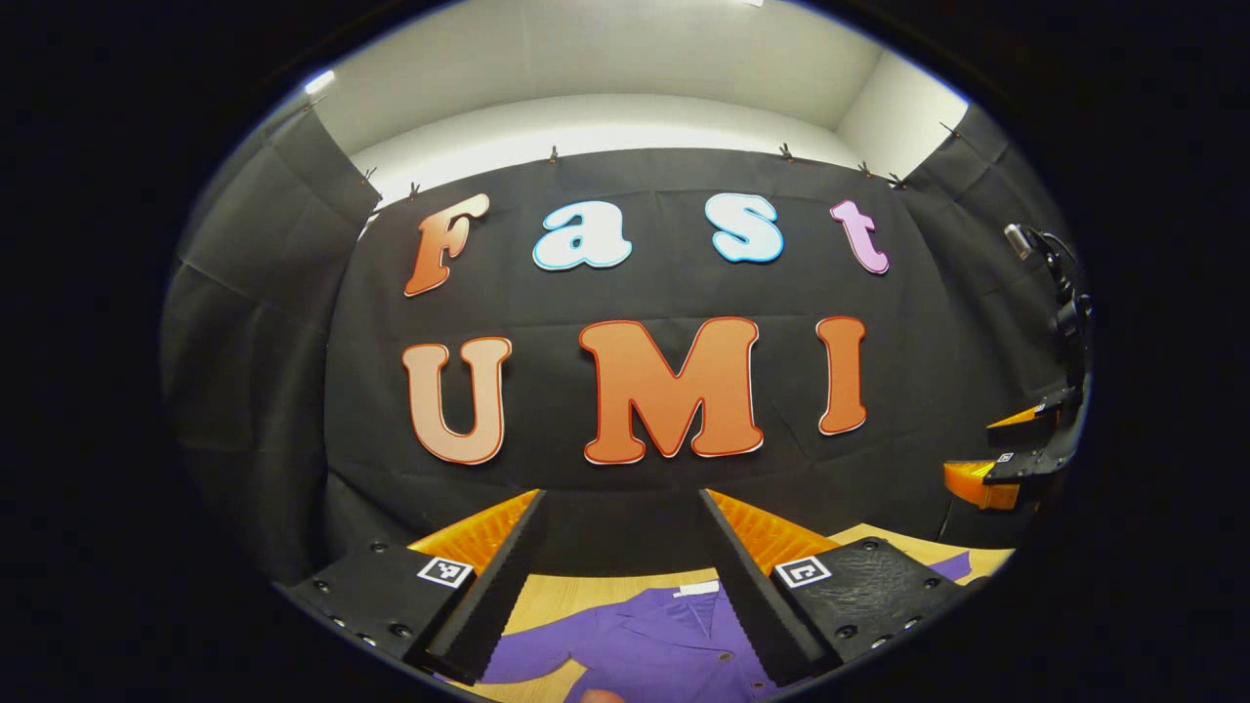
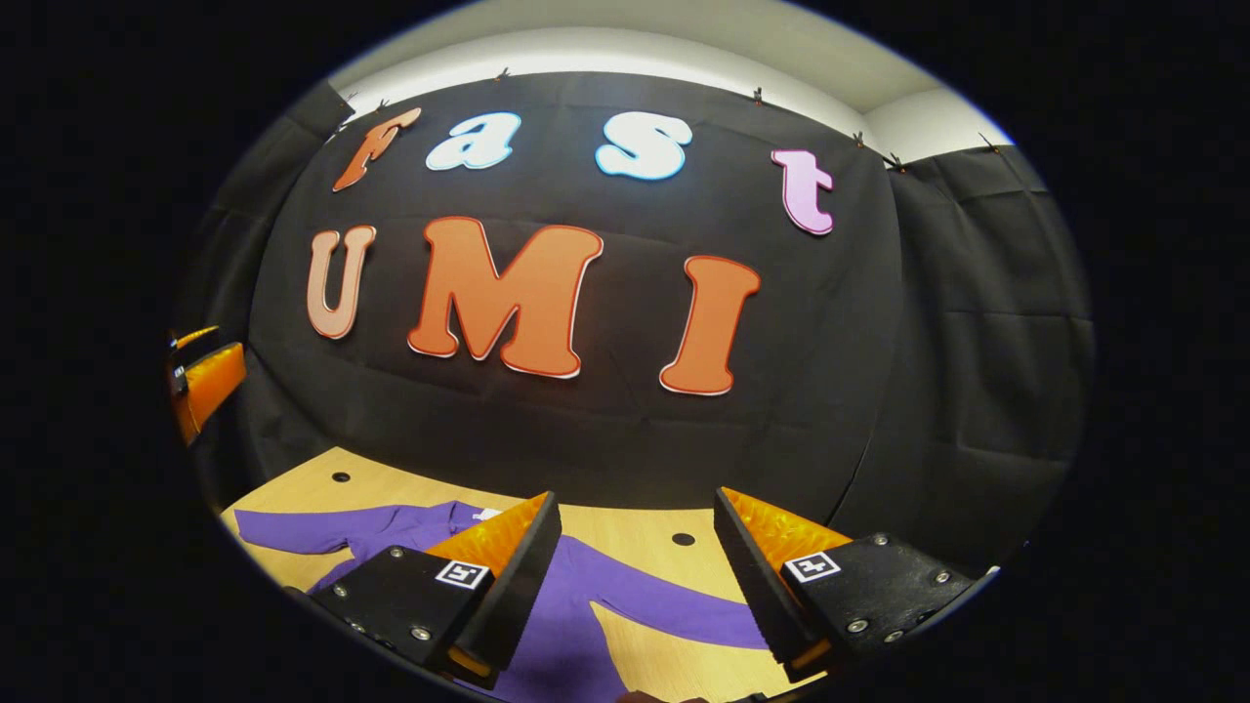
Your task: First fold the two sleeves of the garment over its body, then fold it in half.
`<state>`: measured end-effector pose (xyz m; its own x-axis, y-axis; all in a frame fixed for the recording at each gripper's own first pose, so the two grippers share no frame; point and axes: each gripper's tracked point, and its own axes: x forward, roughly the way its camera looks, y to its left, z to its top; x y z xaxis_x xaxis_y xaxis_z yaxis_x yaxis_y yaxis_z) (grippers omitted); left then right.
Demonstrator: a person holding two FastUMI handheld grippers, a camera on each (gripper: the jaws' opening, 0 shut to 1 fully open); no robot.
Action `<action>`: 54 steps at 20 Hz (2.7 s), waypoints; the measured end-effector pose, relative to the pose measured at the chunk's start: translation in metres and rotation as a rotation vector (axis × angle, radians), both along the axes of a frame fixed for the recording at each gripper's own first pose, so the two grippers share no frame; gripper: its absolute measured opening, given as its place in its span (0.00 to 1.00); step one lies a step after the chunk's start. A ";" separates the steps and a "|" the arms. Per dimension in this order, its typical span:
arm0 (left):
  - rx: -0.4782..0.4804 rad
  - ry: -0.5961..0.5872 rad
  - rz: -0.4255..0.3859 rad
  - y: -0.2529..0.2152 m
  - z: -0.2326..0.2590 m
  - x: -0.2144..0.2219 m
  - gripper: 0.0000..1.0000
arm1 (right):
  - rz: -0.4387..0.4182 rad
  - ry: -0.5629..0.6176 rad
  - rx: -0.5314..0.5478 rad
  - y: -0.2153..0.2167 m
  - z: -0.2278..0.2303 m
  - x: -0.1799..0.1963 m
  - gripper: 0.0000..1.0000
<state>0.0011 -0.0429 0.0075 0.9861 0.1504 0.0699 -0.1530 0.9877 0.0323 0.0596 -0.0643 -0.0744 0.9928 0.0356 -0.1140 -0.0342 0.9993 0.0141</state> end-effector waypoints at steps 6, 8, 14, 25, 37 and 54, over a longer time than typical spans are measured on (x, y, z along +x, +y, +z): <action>0.025 0.000 0.019 -0.008 0.000 0.000 0.96 | -0.099 0.131 0.000 -0.054 -0.060 0.022 0.94; 0.035 0.004 0.030 -0.010 -0.001 0.001 0.95 | -0.159 0.194 0.041 -0.076 -0.083 0.028 0.94; 0.069 0.026 0.073 -0.012 -0.008 -0.002 0.95 | -0.269 0.357 0.071 -0.137 -0.149 0.045 0.94; 0.091 0.121 0.154 -0.017 -0.037 0.003 0.97 | -0.277 0.909 0.318 -0.181 -0.311 0.055 0.95; 0.113 0.227 0.216 -0.025 -0.059 0.011 0.98 | -0.231 1.214 0.446 -0.194 -0.400 0.082 0.95; 0.157 0.314 0.231 -0.050 -0.080 0.011 1.00 | -0.289 1.386 0.388 -0.198 -0.455 0.076 0.33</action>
